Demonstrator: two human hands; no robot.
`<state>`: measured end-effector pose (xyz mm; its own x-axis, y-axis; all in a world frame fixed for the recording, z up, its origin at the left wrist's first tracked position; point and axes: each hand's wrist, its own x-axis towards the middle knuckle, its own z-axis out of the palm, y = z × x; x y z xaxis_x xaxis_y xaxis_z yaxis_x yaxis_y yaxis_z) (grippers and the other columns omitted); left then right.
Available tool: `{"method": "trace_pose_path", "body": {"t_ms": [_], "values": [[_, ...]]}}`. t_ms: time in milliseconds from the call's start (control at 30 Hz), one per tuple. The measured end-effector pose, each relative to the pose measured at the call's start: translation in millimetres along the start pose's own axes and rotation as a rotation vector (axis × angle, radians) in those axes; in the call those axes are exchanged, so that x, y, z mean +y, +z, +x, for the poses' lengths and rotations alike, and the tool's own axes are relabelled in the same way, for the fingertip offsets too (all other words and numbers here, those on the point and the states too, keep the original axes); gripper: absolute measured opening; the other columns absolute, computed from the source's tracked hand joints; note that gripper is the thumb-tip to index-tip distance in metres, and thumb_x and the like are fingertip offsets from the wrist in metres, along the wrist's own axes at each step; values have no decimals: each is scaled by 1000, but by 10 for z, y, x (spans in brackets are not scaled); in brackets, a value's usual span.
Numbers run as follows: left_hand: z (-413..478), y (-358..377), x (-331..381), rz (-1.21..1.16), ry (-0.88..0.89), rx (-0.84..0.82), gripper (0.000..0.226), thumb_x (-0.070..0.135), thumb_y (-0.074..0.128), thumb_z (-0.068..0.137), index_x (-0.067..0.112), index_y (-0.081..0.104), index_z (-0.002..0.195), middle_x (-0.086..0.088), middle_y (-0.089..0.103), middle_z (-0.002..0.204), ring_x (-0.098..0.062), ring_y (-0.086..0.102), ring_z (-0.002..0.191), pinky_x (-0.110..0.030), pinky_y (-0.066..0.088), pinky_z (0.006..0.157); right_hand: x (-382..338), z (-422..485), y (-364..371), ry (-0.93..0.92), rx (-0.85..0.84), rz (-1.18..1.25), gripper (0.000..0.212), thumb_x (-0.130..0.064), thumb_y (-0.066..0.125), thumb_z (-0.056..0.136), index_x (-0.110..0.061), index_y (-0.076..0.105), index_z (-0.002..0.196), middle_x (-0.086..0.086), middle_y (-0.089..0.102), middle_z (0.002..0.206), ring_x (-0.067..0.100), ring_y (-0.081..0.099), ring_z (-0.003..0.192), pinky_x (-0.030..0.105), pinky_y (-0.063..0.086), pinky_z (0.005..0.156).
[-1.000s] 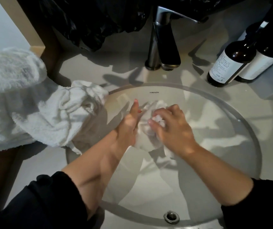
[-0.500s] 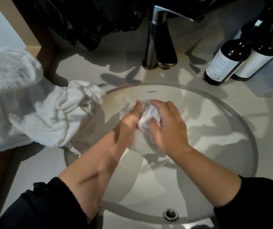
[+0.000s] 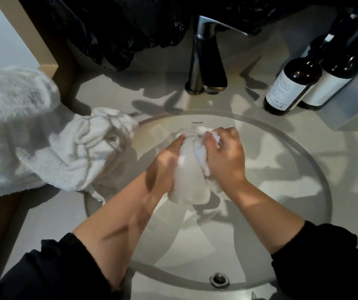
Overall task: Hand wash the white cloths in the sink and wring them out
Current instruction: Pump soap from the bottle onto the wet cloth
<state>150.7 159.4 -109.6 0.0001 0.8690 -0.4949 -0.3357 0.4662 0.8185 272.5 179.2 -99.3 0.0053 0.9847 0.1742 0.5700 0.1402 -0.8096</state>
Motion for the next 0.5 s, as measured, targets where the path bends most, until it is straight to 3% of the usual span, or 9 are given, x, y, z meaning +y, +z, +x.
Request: {"method": "trace_pose_path", "body": {"t_ms": [67, 133, 233, 300, 333, 400, 500], "values": [[-18, 9, 42, -105, -16, -160, 33, 33, 33, 101, 10, 57, 104, -7, 63, 90, -19, 65, 78, -28, 54, 76, 110, 168, -50, 253, -18, 110, 32, -32, 54, 95, -2, 63, 98, 12, 56, 109, 19, 54, 88, 27, 43, 88], [-13, 53, 66, -77, 3, -141, 34, 31, 35, 99, 7, 58, 104, -9, 64, 88, -25, 66, 88, -28, 51, 81, 127, 182, -128, 291, 14, 178, 25, -36, 55, 90, -12, 60, 84, 15, 60, 104, 20, 56, 86, 30, 46, 87], [2, 37, 63, 42, 43, 63, 22, 38, 44, 100, 21, 57, 103, 2, 62, 92, -18, 62, 94, -29, 51, 81, -117, -107, -161, -45, 53, 97, 12, -31, 53, 78, -20, 55, 73, 4, 56, 93, 14, 53, 79, 25, 44, 72], [27, -19, 45, 116, 83, 34, 13, 31, 41, 102, 26, 53, 99, 10, 59, 88, -7, 63, 83, -21, 51, 74, -169, -229, -61, -234, 64, -77, 23, -34, 54, 76, -13, 63, 78, 1, 55, 95, 16, 55, 80, 25, 45, 65], [13, -27, 69, 126, 55, 42, 14, 32, 43, 102, 27, 55, 95, 11, 59, 87, -7, 62, 82, -23, 51, 76, -168, -206, -25, -232, 68, -98, 29, -36, 52, 78, -11, 64, 81, 1, 54, 94, 19, 56, 80, 26, 45, 65], [41, -65, 126, 167, -51, 48, 20, 41, 52, 94, 25, 63, 93, 4, 66, 90, -18, 61, 91, -31, 49, 84, -109, -78, 6, -114, -6, -88, 31, -35, 51, 89, -7, 63, 90, 1, 50, 93, 22, 56, 82, 25, 41, 71], [57, -72, 175, 419, -114, 140, 29, 40, 55, 92, 15, 70, 94, -5, 68, 95, -23, 60, 85, -27, 47, 71, 196, 118, -50, 115, -235, -339, 30, -32, 46, 97, -6, 61, 94, 10, 59, 95, 30, 60, 90, 27, 39, 73]]}}
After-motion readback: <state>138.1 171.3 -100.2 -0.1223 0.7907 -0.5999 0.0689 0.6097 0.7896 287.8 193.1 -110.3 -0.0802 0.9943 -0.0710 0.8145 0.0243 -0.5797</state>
